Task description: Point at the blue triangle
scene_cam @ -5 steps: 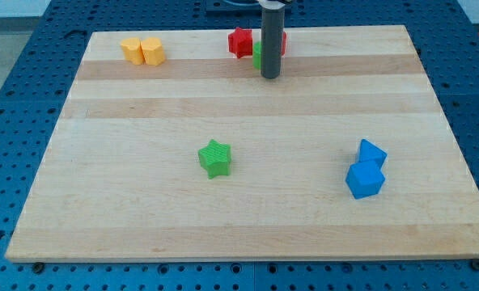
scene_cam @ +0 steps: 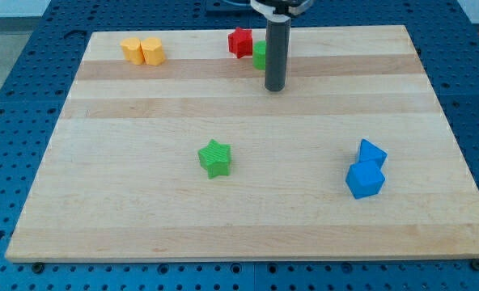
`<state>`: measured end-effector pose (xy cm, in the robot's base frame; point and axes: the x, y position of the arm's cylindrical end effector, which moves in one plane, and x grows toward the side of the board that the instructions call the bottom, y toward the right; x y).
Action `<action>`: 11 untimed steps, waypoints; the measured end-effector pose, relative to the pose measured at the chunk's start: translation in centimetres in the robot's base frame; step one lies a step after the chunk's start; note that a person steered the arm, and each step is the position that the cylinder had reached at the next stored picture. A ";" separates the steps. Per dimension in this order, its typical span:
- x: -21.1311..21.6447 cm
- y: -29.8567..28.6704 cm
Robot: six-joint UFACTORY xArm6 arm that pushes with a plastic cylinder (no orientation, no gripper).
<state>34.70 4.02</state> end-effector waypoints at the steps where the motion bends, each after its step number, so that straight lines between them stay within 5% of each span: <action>1: 0.6 0.5; 11: 1.3 8.5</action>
<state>35.99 12.52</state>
